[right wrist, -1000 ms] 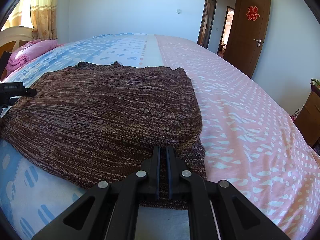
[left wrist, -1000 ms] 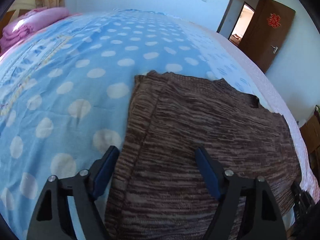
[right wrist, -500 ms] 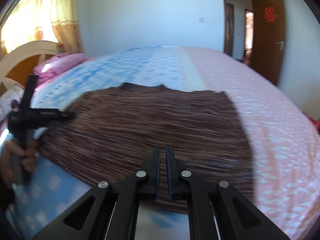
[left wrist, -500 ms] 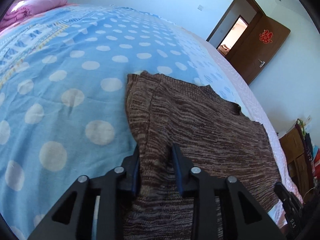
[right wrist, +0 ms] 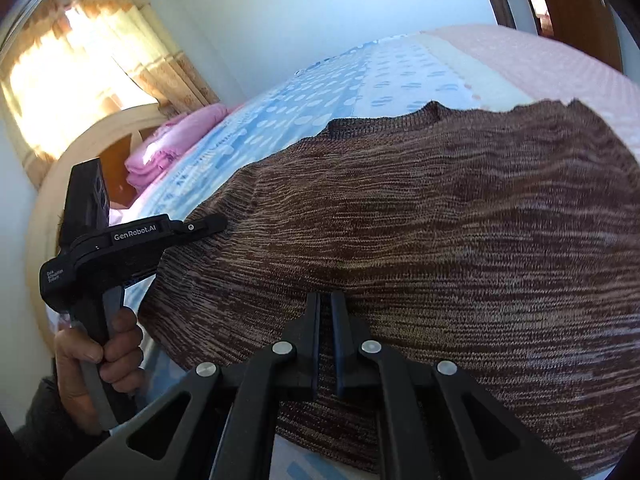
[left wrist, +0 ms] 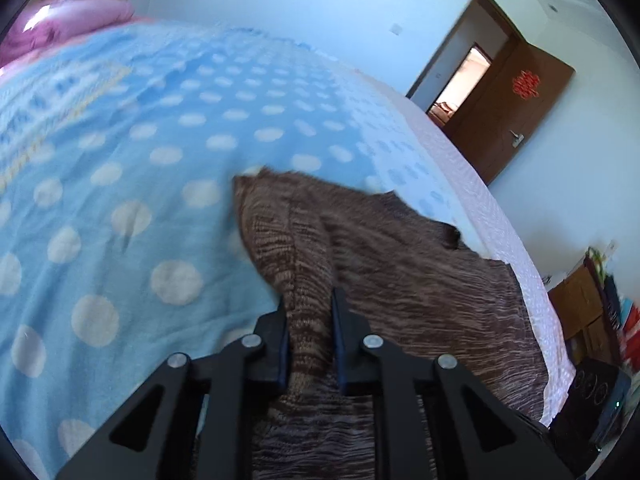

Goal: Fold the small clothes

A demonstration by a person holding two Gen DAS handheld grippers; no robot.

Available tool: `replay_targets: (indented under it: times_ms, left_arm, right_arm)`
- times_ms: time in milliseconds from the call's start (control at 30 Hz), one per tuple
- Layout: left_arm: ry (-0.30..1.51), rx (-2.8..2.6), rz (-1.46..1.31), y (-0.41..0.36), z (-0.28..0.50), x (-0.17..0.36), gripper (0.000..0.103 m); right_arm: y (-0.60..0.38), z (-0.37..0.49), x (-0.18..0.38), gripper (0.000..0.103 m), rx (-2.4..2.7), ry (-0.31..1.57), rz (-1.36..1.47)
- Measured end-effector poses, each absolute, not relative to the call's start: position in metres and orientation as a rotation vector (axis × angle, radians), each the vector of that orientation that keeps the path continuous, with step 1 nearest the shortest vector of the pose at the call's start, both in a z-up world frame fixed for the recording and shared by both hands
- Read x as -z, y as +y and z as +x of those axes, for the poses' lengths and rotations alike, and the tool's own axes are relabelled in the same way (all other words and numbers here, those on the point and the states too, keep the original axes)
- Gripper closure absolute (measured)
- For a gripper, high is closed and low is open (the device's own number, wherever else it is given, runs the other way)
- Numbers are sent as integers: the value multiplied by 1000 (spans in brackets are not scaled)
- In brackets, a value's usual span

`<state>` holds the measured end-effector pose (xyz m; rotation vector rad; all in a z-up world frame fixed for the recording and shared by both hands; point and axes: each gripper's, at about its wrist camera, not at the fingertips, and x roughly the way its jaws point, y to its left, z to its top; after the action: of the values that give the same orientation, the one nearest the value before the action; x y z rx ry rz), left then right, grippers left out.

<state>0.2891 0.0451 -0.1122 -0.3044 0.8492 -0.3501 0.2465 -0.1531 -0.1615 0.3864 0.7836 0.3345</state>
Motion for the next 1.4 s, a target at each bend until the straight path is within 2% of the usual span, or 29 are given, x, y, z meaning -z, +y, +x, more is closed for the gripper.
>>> replay_targets:
  times_ms: [233, 400, 467, 600, 800, 933, 967, 1000, 1033, 1067, 1100, 1367, 1400]
  left_arm:
    - [759, 511, -154, -30, 266, 70, 86]
    - [831, 577, -26, -86, 258, 105, 86]
    - [820, 557, -50, -87, 256, 121, 84]
    - [817, 558, -102, -75, 260, 121, 81]
    - [811, 574, -134, -73, 259, 121, 80]
    - [814, 592, -176, -72, 261, 125, 80]
    - [813, 593, -178, -71, 261, 126, 80]
    - [813, 594, -180, -72, 261, 125, 80]
    - [812, 594, -181, -71, 261, 125, 80]
    - [812, 594, -182, -71, 261, 125, 80]
    - [812, 594, -182, -71, 261, 125, 80]
    - [810, 596, -183, -70, 261, 125, 80]
    - [809, 595, -182, -70, 261, 125, 80]
  right_arm:
    - [-167, 245, 167, 98, -377, 777, 487]
    - [-176, 244, 173, 98, -409, 779, 581]
    - [-177, 244, 173, 98, -413, 782, 594]
    - [-178, 244, 175, 98, -418, 790, 611]
    - [-189, 243, 170, 98, -413, 835, 653]
    - [-209, 225, 150, 97, -319, 754, 614]
    - [-216, 225, 144, 92, -307, 731, 629]
    - [-224, 228, 140, 77, -302, 718, 649]
    - [-230, 235, 136, 67, -299, 716, 673]
    - [-233, 242, 133, 50, -294, 717, 680]
    - [-234, 252, 130, 47, -291, 712, 682]
    - [-201, 339, 136, 47, -307, 852, 580]
    - [-198, 344, 138, 61, -319, 851, 573]
